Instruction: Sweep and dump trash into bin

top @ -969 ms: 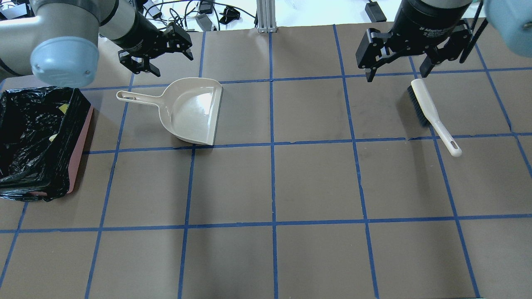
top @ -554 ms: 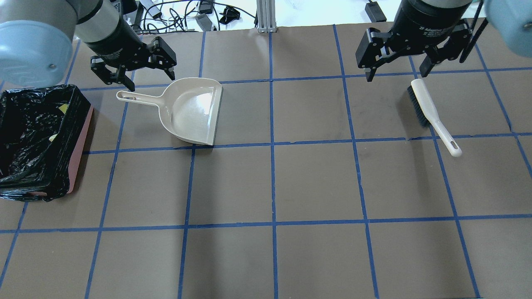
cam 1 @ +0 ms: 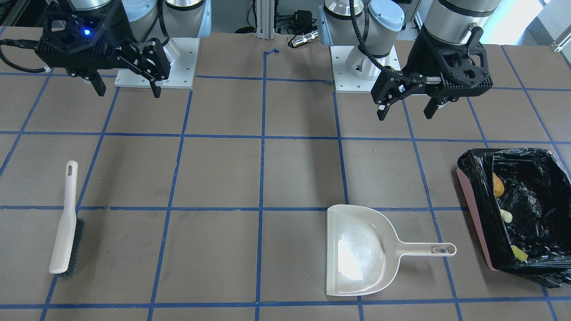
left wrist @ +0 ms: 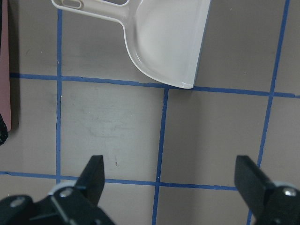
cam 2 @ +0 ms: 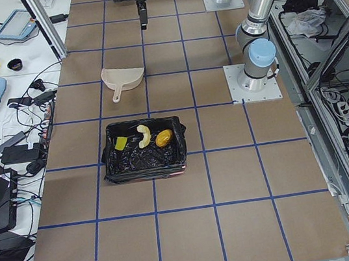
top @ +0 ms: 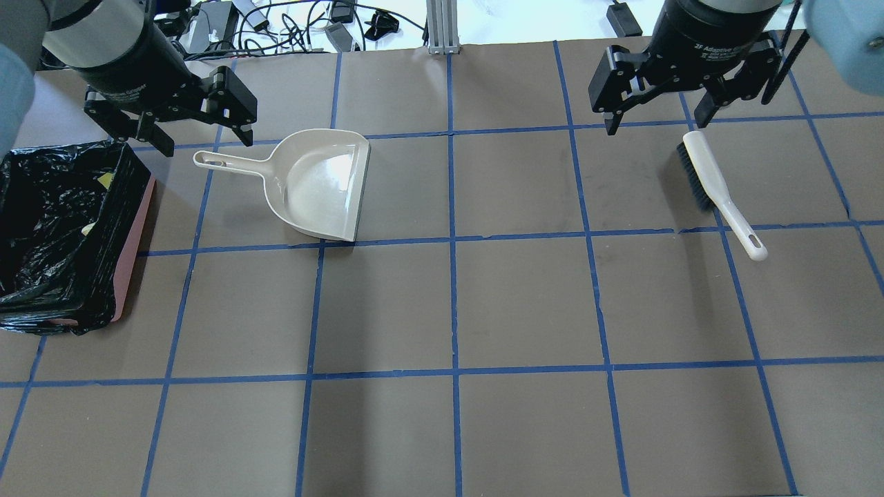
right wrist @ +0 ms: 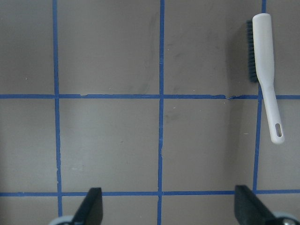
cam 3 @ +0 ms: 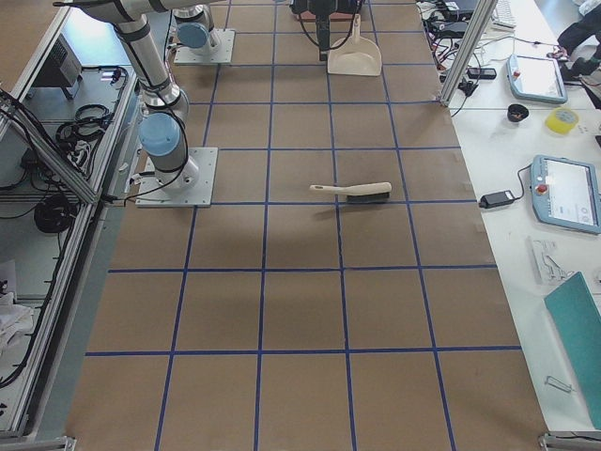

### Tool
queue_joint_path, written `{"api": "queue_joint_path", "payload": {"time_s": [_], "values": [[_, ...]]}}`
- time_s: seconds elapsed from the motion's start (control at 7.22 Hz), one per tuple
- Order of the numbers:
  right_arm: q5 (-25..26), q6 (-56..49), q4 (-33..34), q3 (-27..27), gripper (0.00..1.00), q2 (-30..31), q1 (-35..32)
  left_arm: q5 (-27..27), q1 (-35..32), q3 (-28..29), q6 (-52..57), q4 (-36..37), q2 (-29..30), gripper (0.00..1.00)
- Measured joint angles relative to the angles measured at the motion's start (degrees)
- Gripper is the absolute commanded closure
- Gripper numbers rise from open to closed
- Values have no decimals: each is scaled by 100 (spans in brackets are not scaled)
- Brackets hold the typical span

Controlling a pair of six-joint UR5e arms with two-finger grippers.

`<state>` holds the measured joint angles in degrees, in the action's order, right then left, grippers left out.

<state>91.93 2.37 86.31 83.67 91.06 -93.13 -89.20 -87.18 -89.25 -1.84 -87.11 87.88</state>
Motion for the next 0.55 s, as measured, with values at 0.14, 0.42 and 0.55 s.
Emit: {"api": "queue_joint_path", "payload": {"time_s": [0.14, 0.42, 0.55], "values": [[-4, 4, 2, 0, 0, -2, 4, 4, 0, -2, 11, -23, -22, 0], [-13, 13, 4, 0, 0, -7, 6, 17, 0, -30, 16, -53, -51, 0], [-18, 11, 6, 1, 0, -8, 6, 18, 0, -44, 17, -76, -71, 0]]}}
